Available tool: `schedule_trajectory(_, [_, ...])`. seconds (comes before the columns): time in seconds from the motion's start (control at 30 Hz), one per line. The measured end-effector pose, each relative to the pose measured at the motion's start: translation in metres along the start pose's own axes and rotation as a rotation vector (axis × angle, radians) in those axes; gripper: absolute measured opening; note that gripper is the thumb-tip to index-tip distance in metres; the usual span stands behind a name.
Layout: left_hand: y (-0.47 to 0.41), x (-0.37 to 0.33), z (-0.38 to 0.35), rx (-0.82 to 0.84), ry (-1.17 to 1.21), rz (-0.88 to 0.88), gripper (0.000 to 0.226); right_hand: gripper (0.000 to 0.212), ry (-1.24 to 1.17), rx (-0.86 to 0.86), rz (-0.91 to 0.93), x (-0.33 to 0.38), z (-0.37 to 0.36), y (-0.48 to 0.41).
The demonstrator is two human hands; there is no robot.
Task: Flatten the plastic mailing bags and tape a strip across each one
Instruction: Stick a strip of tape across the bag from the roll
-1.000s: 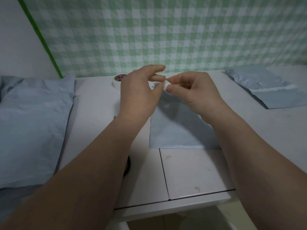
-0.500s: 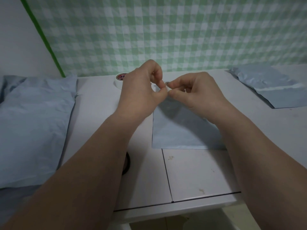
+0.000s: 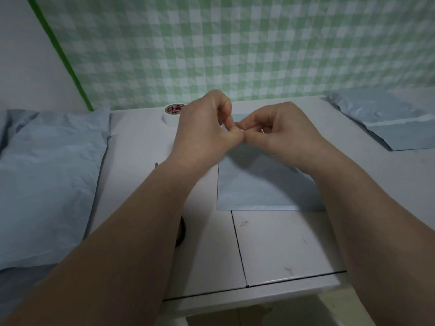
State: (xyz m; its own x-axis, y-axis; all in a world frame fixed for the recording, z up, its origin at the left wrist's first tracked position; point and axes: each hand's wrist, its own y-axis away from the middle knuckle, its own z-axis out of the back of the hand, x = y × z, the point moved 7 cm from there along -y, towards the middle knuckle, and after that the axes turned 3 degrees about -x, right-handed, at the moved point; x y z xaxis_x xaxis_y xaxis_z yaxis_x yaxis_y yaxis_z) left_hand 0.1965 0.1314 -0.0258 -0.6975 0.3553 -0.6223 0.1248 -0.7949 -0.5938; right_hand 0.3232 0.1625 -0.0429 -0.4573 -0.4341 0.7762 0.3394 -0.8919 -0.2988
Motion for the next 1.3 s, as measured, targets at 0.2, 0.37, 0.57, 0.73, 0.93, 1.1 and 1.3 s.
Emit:
schedule_trajectory(0.2, [-0.001,0.004,-0.005,0.061,0.123,0.066,0.031,0.017,-0.042,-0.014,-0.014,-0.002,0.001,-0.002])
schedule_trajectory(0.37, [-0.001,0.012,-0.006,0.084,0.264,0.15,0.02,0.016,-0.062,-0.05,-0.021,-0.007,0.002,-0.004])
schedule_trajectory(0.57, [0.0,0.02,-0.006,0.058,0.247,0.235,0.01,0.016,-0.087,-0.143,-0.05,-0.014,0.012,-0.006])
schedule_trajectory(0.73, [-0.001,0.013,-0.008,0.054,0.08,0.11,0.001,0.024,-0.058,-0.125,-0.06,-0.016,0.01,-0.007])
schedule_trajectory(0.93, [0.0,0.009,-0.016,0.112,0.014,0.024,0.01,0.021,-0.068,-0.09,-0.041,-0.014,0.009,-0.007])
schedule_trajectory(1.1, [0.0,0.02,-0.017,0.128,0.267,0.241,0.02,0.013,-0.181,-0.031,-0.053,-0.011,0.01,-0.004])
schedule_trajectory(1.3, [0.006,0.032,-0.025,0.238,0.439,0.478,0.019,0.042,-0.369,0.091,-0.117,-0.011,0.001,-0.003])
